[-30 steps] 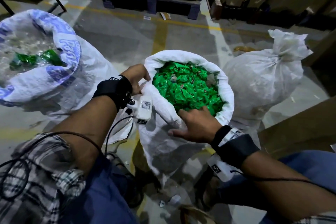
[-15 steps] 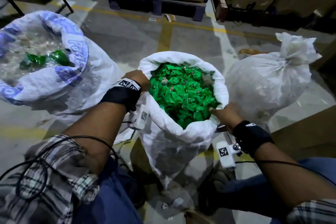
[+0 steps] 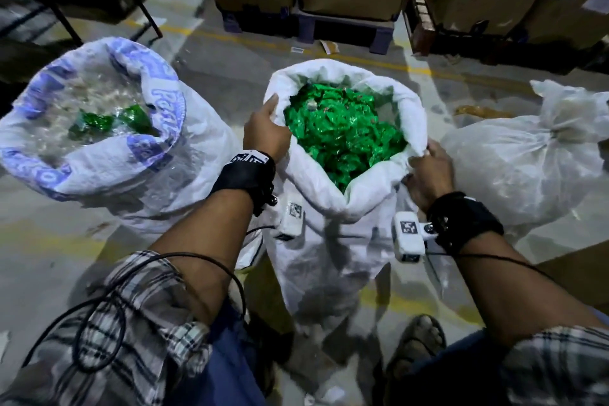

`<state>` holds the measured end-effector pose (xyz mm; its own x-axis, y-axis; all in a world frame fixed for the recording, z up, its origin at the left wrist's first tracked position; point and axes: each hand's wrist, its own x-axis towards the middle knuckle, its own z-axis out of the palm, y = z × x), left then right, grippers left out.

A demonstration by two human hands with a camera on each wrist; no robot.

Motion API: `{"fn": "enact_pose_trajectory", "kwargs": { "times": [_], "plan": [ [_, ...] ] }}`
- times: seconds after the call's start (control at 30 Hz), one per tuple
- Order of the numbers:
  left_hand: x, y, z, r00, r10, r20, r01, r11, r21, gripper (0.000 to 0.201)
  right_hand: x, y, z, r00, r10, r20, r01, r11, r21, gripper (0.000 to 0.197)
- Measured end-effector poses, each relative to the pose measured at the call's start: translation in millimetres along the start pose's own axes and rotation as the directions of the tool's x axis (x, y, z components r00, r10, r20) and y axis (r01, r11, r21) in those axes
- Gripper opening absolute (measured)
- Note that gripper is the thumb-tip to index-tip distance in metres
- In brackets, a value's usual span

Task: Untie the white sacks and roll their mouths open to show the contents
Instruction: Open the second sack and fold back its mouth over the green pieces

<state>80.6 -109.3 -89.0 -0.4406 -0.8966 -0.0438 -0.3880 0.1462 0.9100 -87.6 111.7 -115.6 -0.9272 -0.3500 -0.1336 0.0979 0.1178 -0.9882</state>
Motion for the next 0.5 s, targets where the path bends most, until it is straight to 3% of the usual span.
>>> {"fn": "enact_pose_trajectory", "kwargs": {
  "times": [0.13,0.37,0.5],
  "plan": [
    [16.8,-3.5,-5.9,0.996,-0.006,-0.094,-0.006,0.991,-0.132,0.068,27.5,-24.5,32.4,1.0,-0.013,0.026,0.008,0.983,0.182,0.052],
    [50.1,-16.1,-19.6,0.978,0.192,-0.082,-0.205,0.96,-0.193,0.079,65.4,-34.8,76.7,0.995,-0.087,0.045,0.071,0.956,0.285,0.058],
    [57.6,-32.2,-21.6,0.993,-0.028,-0.113,0.005,0.979,-0.205,0.074,82.9,-21.1,96.7,0.994,-0.098,0.053,0.082,0.963,0.256,0.055]
  ]
}}
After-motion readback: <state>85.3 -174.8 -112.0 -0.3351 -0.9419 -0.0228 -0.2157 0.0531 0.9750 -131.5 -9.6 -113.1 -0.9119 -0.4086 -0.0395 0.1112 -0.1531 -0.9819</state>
